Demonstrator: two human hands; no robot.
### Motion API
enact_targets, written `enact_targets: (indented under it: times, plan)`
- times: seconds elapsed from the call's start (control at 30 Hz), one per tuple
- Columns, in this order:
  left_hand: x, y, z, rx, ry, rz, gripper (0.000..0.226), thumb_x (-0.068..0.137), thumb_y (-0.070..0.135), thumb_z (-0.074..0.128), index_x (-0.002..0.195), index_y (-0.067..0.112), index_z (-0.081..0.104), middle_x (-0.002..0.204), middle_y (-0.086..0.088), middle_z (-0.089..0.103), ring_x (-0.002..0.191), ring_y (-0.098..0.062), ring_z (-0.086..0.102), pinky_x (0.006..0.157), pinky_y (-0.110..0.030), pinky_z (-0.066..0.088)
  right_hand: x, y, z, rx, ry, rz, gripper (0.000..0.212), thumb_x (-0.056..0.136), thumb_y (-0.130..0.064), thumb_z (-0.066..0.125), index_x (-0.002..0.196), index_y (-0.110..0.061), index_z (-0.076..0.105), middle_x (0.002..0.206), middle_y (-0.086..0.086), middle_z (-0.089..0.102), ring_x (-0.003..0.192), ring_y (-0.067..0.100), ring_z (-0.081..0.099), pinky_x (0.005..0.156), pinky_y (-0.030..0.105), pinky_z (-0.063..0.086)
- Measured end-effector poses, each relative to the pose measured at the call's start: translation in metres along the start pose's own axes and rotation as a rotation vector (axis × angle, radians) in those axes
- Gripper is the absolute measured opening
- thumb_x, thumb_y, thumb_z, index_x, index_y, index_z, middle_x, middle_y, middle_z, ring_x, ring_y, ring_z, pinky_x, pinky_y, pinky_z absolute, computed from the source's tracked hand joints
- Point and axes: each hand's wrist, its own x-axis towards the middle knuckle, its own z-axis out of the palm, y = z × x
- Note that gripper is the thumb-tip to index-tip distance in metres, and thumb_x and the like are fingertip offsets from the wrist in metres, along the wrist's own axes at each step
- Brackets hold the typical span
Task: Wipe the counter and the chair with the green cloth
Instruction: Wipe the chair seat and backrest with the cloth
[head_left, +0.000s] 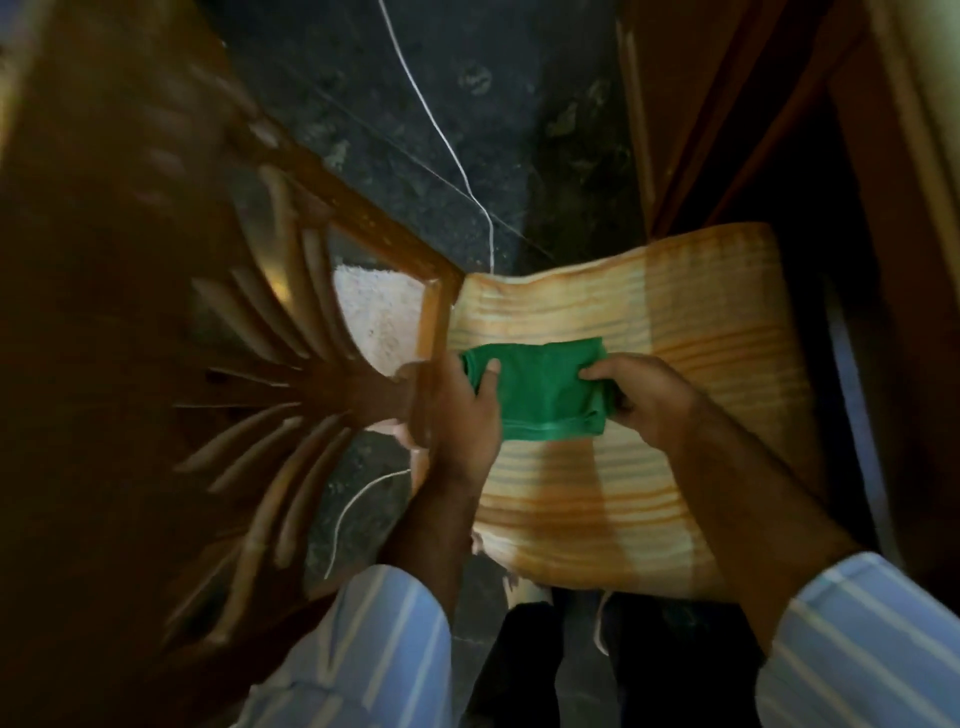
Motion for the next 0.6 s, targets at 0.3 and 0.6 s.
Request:
enact_targets:
  times: [0.3, 0.6]
  plan:
    - [-0.017, 0.120, -0.175, -0.012, 0.202, 0.237, 0.023, 0.096, 0.027, 0.065, 0.118, 0.022, 0.064, 0.093, 0.017, 0.064, 0.077, 0.012, 0.064, 0.056, -0.003, 0.045, -0.103, -0.086, 0.083, 0.254, -0.316, -0.227, 0.014, 0.100, -0.012, 0.067, 0.110, -0.018, 0.073, 0.107, 0.007, 0.082, 0.092, 0.022, 0.078, 0.073, 0.034, 0.066]
    - [-0.012, 0.153, -0.302, 0.491, 0.347, 0.489, 0.033, 0.092, 0.015, 0.070, 0.125, 0.014, 0.068, 0.117, -0.007, 0.071, 0.091, -0.002, 0.053, 0.067, -0.006, 0.036, -0.169, -0.084, 0.208, 0.006, -0.195, -0.464, 0.044, 0.091, -0.018, 0.081, 0.130, -0.010, 0.063, 0.122, 0.011, 0.073, 0.112, 0.026, 0.071, 0.092, 0.028, 0.061]
